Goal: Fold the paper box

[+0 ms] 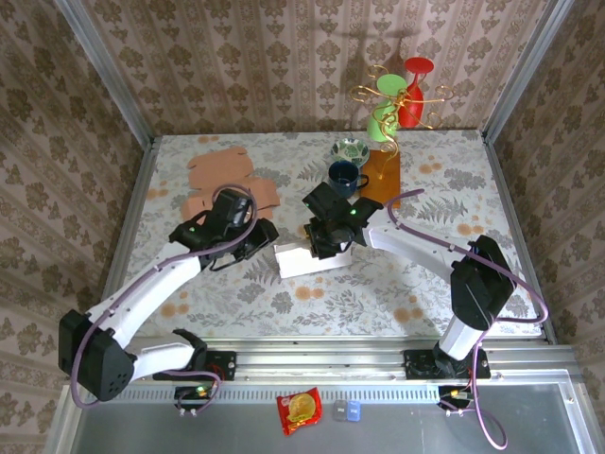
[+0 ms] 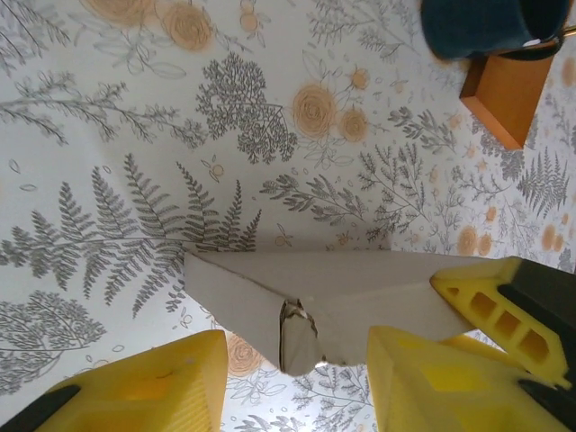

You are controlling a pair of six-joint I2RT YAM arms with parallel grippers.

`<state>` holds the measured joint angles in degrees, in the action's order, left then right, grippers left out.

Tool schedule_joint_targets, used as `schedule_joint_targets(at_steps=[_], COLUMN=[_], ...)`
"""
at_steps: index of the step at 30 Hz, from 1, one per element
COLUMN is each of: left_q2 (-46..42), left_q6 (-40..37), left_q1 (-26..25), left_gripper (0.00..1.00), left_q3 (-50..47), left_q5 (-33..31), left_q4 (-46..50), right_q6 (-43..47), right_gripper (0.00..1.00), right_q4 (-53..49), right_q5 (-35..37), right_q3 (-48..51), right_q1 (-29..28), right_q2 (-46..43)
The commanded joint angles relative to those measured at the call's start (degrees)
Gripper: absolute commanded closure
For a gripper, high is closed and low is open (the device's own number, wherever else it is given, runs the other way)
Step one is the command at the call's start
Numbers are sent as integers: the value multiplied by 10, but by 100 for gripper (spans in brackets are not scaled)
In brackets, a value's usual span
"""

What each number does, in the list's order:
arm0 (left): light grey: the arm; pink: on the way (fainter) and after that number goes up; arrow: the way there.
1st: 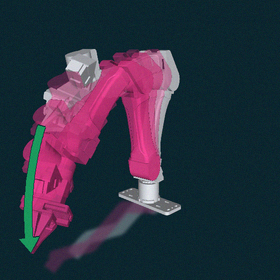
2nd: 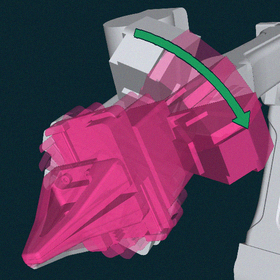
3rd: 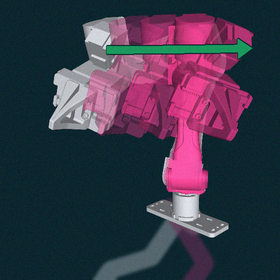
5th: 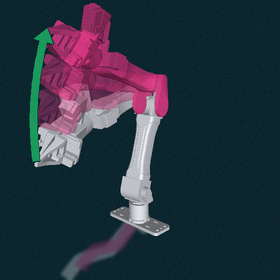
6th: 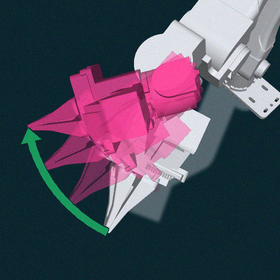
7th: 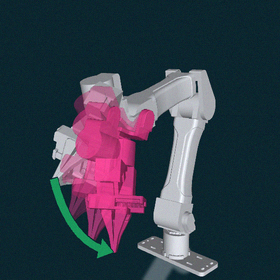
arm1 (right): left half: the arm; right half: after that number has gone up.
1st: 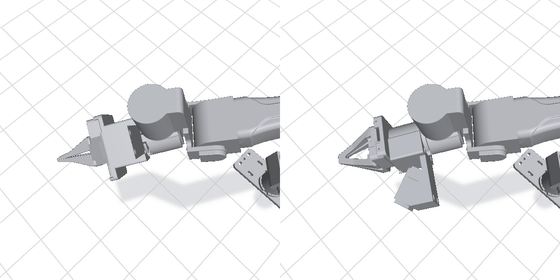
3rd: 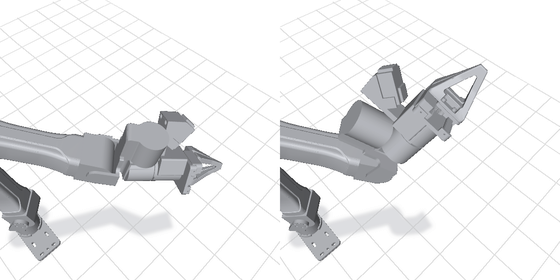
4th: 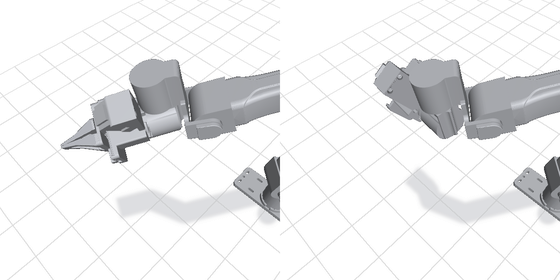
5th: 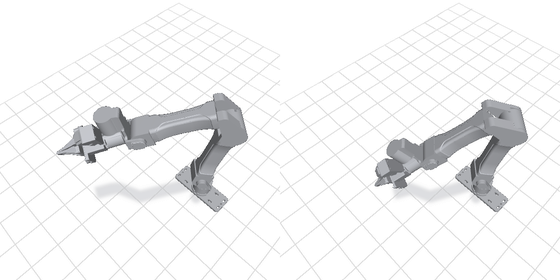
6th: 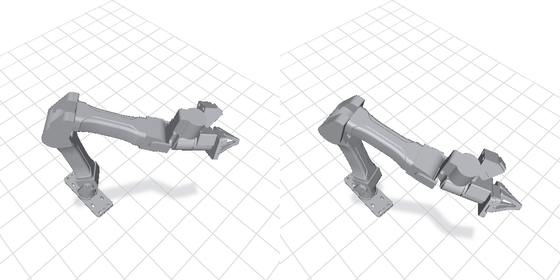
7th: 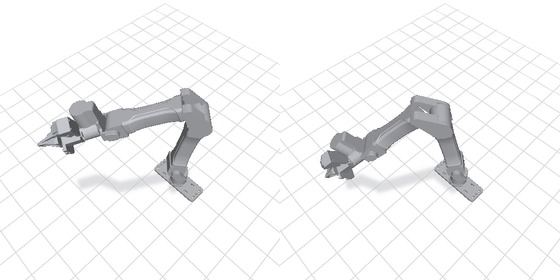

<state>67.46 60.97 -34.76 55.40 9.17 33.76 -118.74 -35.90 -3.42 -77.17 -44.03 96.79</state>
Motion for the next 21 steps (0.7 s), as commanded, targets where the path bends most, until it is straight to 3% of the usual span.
schedule_joint_targets(at_steps=[1,21], left_q2=[12,-8], left_q6=[21,-8], left_q1=[1,-7], left_gripper=[58,71], left_q3=[-8,-45], left_q5=[37,36], left_q4=[-37,9], right_q6=[-33,-33], right_gripper=[65,66], right_q4=[-37,-30], right_q5=[23,23], right_q3=[19,24], right_q1=[4,4], right_q2=[0,-2])
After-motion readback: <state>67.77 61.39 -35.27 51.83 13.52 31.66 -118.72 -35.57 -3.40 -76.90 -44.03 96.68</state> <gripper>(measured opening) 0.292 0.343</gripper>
